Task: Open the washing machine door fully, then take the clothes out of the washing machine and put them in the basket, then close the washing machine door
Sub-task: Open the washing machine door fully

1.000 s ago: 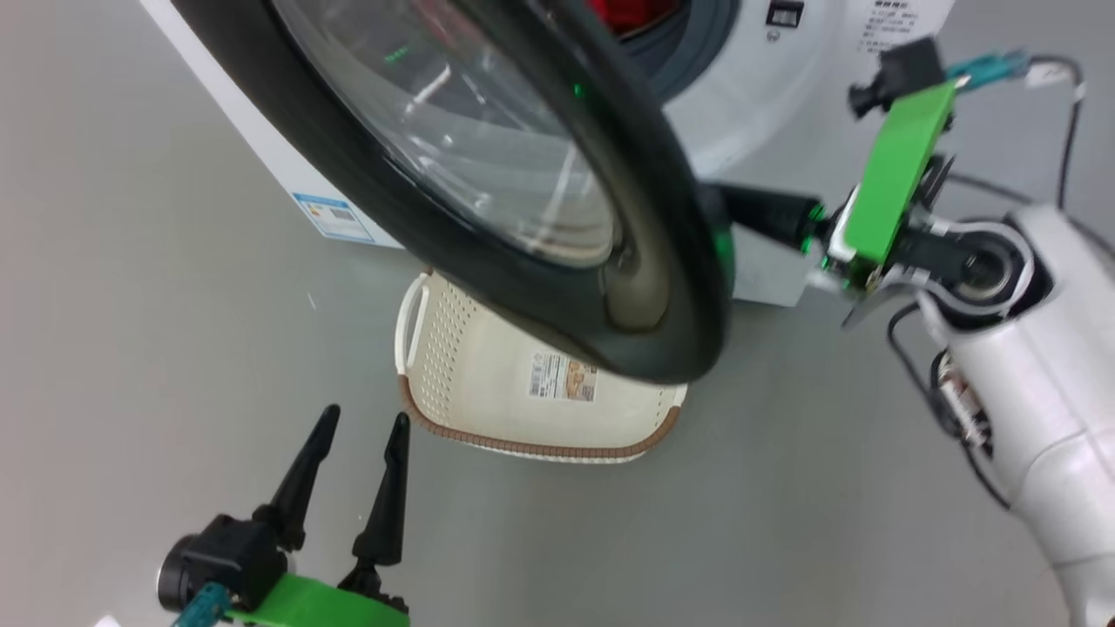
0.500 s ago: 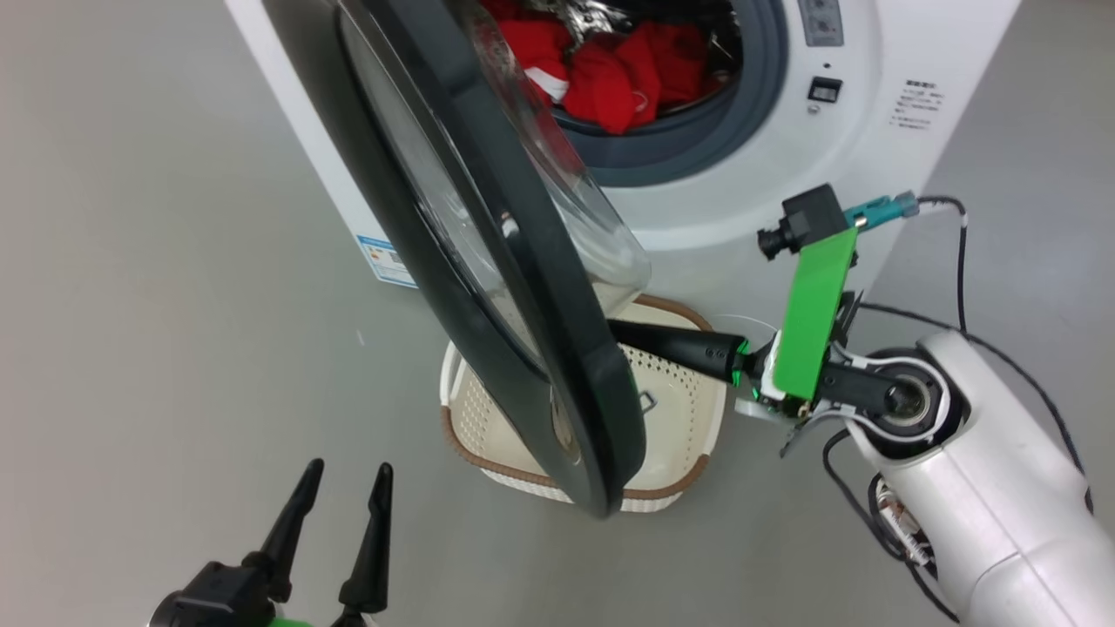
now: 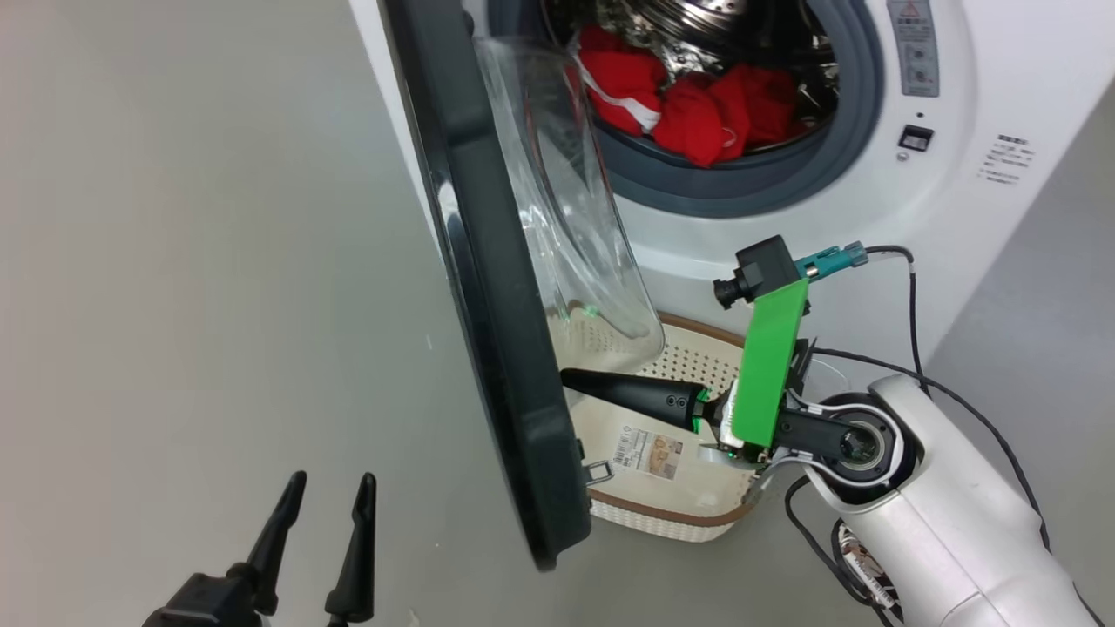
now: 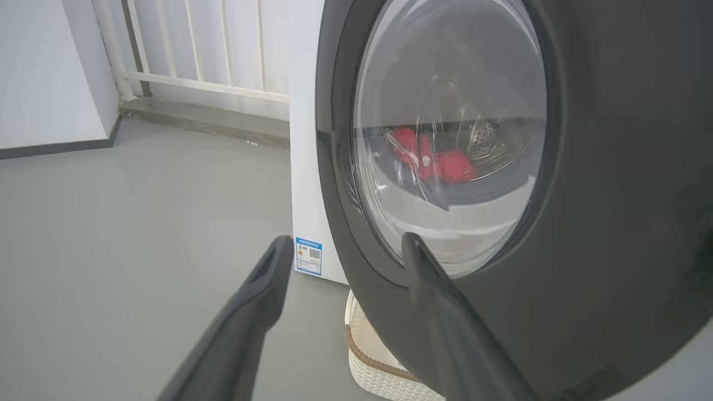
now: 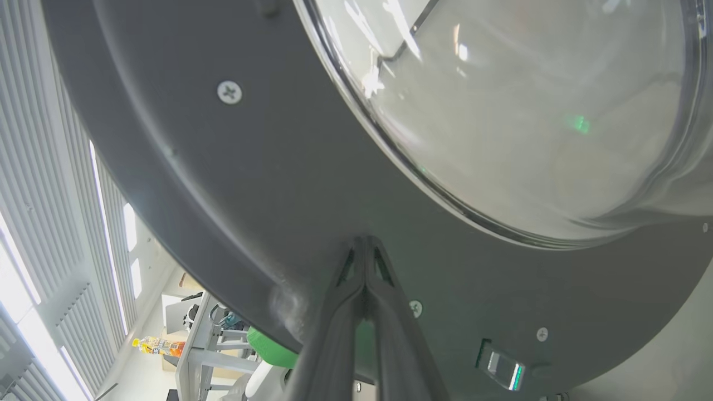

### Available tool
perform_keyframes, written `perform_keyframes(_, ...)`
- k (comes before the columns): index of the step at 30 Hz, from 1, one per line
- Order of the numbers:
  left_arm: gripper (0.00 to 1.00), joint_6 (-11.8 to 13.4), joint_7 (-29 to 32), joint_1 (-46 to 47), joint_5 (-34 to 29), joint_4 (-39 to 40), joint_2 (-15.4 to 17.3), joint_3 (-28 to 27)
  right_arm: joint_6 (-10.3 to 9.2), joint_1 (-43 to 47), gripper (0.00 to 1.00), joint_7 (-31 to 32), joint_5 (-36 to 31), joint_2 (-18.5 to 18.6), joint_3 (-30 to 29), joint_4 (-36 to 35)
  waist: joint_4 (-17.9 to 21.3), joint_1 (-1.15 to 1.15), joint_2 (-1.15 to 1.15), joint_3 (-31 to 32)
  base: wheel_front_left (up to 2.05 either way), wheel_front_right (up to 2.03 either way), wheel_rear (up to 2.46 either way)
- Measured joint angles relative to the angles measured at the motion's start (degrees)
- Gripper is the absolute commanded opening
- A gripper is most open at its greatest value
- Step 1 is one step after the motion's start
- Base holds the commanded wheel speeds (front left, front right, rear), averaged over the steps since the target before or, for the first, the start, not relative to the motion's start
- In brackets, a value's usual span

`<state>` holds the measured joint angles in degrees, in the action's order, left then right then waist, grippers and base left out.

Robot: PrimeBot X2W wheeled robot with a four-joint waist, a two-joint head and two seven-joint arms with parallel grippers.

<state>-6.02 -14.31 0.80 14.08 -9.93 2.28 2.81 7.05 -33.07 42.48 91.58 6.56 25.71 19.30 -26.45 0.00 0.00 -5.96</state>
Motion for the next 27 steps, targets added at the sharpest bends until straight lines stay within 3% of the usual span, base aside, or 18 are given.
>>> perform_keyframes(12,1.00,0.0,0.0,0.0,-0.4,-0.4,0.0,-0.1,0.00,0.0,0.00,-2.3,0.3,-1.7,3.3,0.4,-3.9,0.00,0.00,0.5,0.00,0.00,0.00)
perform_keyframes(27,1.00,0.0,0.0,0.0,-0.4,-0.4,0.0,-0.7,0.00,-0.3,0.00,-5.9,1.8,-1.9,6.8,1.2,-4.1,0.00,0.00,0.7,0.00,0.00,0.00)
